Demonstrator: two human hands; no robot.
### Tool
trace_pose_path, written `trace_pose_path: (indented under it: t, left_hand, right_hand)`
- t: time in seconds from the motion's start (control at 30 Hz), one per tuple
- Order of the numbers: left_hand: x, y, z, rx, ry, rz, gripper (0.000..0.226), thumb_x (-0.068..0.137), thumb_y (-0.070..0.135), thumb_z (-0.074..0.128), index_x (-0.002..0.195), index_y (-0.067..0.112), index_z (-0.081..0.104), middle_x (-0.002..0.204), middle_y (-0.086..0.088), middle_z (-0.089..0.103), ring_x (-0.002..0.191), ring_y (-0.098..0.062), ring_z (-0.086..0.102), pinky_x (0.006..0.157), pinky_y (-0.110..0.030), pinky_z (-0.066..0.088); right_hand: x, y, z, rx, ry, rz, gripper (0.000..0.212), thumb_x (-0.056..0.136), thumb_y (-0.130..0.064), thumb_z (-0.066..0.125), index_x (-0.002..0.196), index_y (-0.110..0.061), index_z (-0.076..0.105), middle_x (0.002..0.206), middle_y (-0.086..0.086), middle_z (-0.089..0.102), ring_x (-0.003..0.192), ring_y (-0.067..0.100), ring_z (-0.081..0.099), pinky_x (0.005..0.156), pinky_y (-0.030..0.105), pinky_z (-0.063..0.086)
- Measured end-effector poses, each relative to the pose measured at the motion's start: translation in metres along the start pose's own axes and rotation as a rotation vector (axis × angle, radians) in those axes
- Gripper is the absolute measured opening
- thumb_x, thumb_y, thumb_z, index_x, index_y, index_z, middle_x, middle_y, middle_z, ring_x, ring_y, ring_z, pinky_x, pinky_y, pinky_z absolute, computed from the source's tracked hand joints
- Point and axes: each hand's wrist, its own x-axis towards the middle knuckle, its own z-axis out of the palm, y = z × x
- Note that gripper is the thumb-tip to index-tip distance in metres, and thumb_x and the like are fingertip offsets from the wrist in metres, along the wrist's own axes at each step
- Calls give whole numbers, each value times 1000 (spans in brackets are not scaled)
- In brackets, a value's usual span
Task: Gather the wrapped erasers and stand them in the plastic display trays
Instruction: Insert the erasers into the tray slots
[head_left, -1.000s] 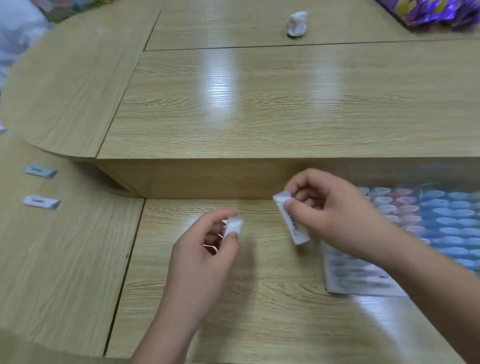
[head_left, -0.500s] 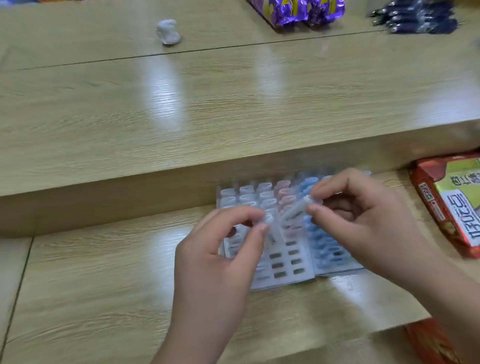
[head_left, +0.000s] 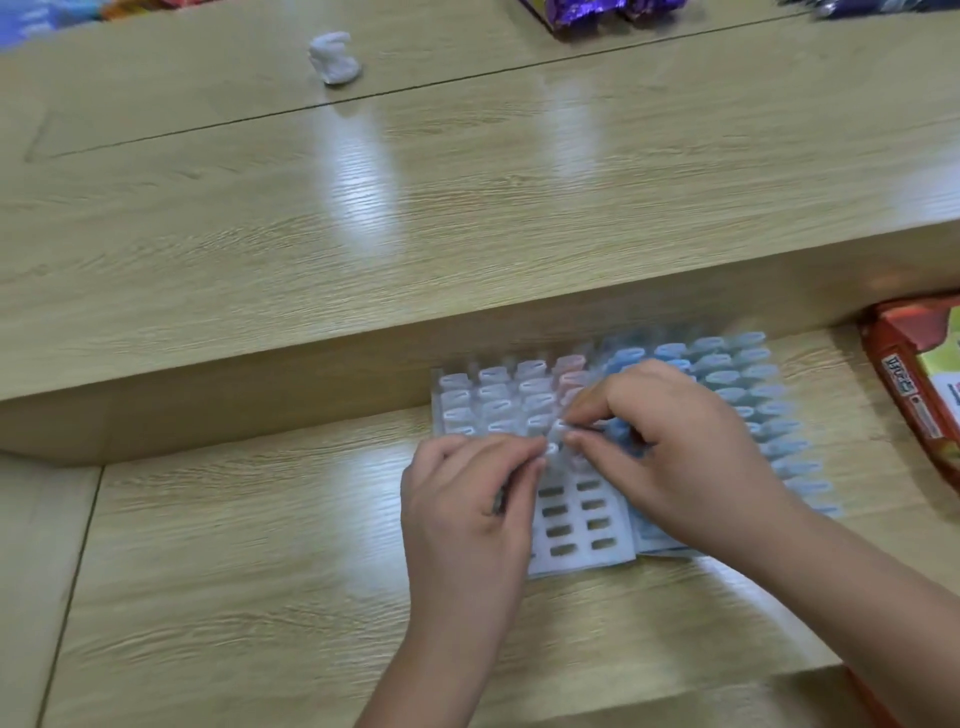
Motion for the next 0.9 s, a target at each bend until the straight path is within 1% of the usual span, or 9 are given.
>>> trace_pose_path:
  t: [0.1,0.23,0.33,0.43,0.53,0.63,0.7,0.8,0.9]
  left_hand:
    - [1,-1,1,30,-11,58,13,86,27,71,97,27,78,92,21,70,90,-12,55,78,-37,48]
    - [2,-4,-1,36,-45,98,13,87,27,68,97,27,77,93,22,70,90,-12,54,75,-39,49]
    - [2,-5,-2,62,-60,150,12,86,24,71,97,25,77,94,20,71,89,-12,55,76,-39,48]
    - [3,-7,0,80,-50,181,13,86,21,72,98,23,78,94,17,72,89,-15,58,76,-39,48]
    - [3,-6,-1,150,-50,199,12,86,23,72,98,25,77,90,18,72,86,-13,57,75,-36,45]
    - [3,-2,-1,235,-62,235,9,86,21,71,93,25,76,85,17,71,83,-15,56,73,-33,41]
    - [3,-2,-1,283,-91,255,7,85,22,70,89,25,75,89,15,70,84,-18,55,73,-34,41]
    - [3,-7,-2,292,-122,226,10,88,28,68,95,25,75,98,4,63,91,-22,54,75,-37,43]
    - [1,-10,-9,358,-152,233,21,93,36,60,105,28,75,103,0,58,96,-24,51,78,-38,44]
  right_hand:
    - [1,2,2,-11,16,-49,11,86,-38,65,88,-26,66,83,-12,64,86,11,57,60,36,52]
    - [2,5,3,35,24,-49,13,87,-40,63,88,-27,66,82,-12,63,85,11,57,61,36,51]
    - [3,5,3,33,7,-49,13,86,-40,63,88,-28,66,81,-13,63,84,9,56,60,37,51]
    - [3,4,2,-38,-16,-80,9,85,-38,65,88,-29,67,81,-16,64,85,8,56,59,37,52]
    - [2,3,1,-92,-46,-151,14,90,-35,59,94,-27,69,89,-18,65,89,14,57,60,37,52]
    - [1,5,2,-200,-53,-239,19,91,-25,53,99,-23,70,95,-12,66,92,20,57,55,38,53]
    - [1,7,4,-273,-63,-308,18,89,-20,54,96,-19,70,96,-8,66,92,22,58,53,37,52]
    - [2,6,3,-325,-69,-333,12,86,-18,61,92,-18,71,95,-5,66,89,22,59,50,33,51]
    - [3,4,2,-361,-72,-315,19,82,-14,62,96,-19,74,94,-2,65,88,23,57,43,30,47]
